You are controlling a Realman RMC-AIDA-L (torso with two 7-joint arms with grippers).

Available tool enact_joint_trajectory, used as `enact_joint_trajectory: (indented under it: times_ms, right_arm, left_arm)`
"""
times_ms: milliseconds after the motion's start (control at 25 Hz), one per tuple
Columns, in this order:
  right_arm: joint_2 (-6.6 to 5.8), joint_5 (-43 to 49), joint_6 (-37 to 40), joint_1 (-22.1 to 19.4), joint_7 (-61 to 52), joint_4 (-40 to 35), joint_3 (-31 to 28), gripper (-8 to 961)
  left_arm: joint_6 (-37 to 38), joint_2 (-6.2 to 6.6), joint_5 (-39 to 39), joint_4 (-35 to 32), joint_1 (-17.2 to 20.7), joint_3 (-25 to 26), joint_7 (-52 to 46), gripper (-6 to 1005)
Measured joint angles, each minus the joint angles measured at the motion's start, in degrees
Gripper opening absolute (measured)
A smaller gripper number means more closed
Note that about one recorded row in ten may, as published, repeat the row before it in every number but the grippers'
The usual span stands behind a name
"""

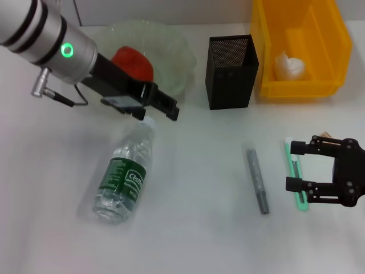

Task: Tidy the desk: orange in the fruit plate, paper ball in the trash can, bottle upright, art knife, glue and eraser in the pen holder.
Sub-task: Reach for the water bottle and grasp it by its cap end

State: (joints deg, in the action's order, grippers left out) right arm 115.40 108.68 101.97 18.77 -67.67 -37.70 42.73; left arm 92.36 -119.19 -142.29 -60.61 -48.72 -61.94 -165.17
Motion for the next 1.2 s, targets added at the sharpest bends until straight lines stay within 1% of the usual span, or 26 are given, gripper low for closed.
enact_joint_trajectory:
  times_ms: [80, 160, 240, 360, 400, 840, 1200]
  right_arm:
    - [0.01, 0.0, -0.1, 0.3, 0.5, 0.1, 0.1, 772]
    - [0.19, 0.0, -0.1, 0.6, 0.9, 0.3, 0.2, 772]
    - [0.44, 0.0, 0.0, 0.9, 1.0, 0.3, 0.1, 772]
    - [0.52, 0.0, 0.2, 1.3, 1.0, 0.3, -0.1, 772]
    - [0.52, 0.0, 0.3, 1.4, 1.0, 0.3, -0.1, 772]
    - [0.71, -0.1, 0.4, 1.4, 1.1, 0.5, -0.1, 772]
    - [1.43, -0.1, -0.1, 1.4, 1.3, 0.7, 0.3, 772]
  left_arm:
    - [-1.6, 0.00, -0.3, 1.7, 0.0, 0.2, 0.0, 815]
    - [-1.6, 0.00, -0.3, 1.7, 0.0, 0.2, 0.0, 815]
    - [-3.9, 0.09, -0.8, 2.6, 0.5, -0.1, 0.1, 814]
    - [-4.7, 0.15, -2.3, 3.7, 0.5, -0.3, 0.2, 812]
    - [-5.3, 0.15, -4.2, 4.2, 0.7, -1.1, 0.2, 811]
    - [-9.3, 0.09, -4.8, 4.8, 2.0, -4.8, 0.3, 808]
    - [-15.6, 0.03, -4.4, 6.2, 2.4, -10.9, 0.8, 806]
